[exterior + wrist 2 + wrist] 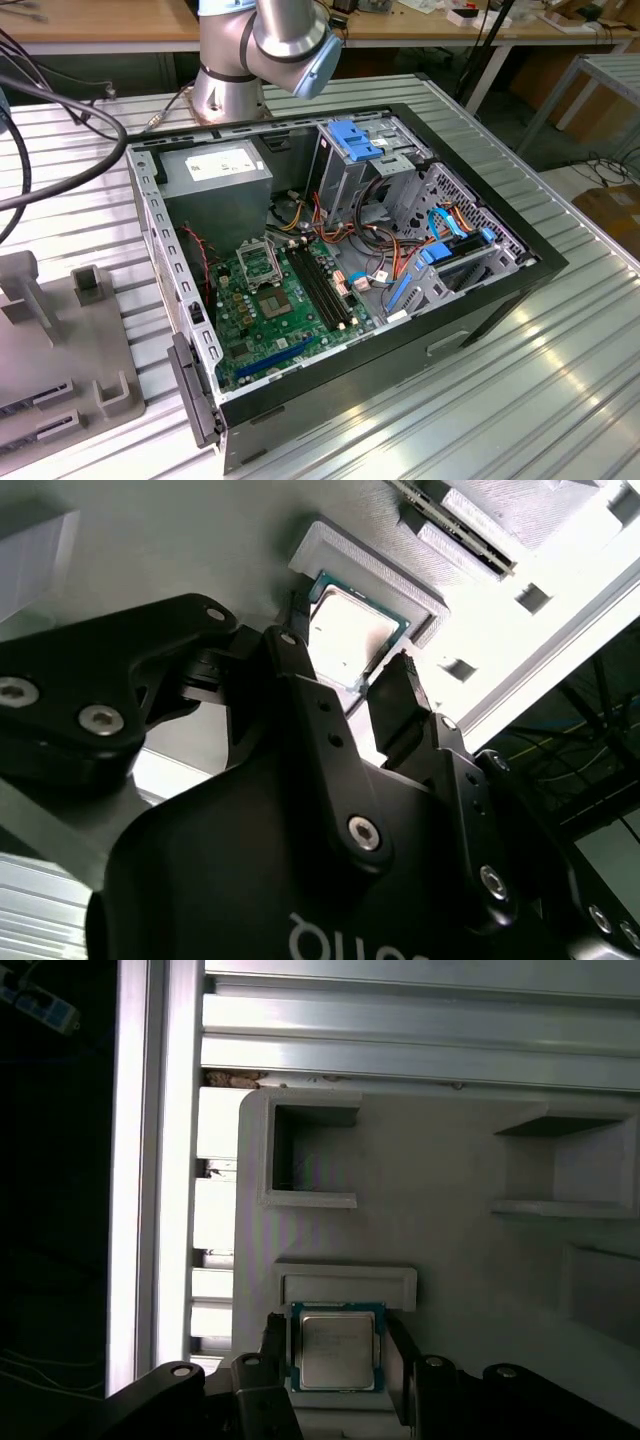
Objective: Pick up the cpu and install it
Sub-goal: 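Pick up the cpu and move it towards the insertion slot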
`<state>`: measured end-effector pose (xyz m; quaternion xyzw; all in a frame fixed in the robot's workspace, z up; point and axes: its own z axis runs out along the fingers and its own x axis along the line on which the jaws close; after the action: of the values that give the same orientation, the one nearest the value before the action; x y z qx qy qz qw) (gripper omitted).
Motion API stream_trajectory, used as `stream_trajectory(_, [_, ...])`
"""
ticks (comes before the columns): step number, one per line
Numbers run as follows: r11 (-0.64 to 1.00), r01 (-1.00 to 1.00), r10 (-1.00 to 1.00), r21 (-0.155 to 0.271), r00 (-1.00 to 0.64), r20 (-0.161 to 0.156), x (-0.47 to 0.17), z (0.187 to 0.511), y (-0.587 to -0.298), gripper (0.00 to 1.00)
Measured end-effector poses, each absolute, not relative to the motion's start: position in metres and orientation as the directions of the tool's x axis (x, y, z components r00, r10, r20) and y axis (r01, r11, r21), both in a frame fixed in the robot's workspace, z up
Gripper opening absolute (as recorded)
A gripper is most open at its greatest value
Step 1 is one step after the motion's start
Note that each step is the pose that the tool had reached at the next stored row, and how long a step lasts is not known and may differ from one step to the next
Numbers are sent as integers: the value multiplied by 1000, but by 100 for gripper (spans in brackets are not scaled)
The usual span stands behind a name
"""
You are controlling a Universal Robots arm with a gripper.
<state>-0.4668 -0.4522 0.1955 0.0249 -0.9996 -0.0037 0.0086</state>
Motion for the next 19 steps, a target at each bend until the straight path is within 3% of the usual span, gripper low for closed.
stream_trajectory(1, [999,-50,-50,8,-999,17,-467,195,-452,51])
stream_trajectory(2, [999,-50,-50,8,-999,17,-467,195,-452,44])
stream_trajectory(19, [999,-32,-32,6,-999,17,-461,196,-452,44])
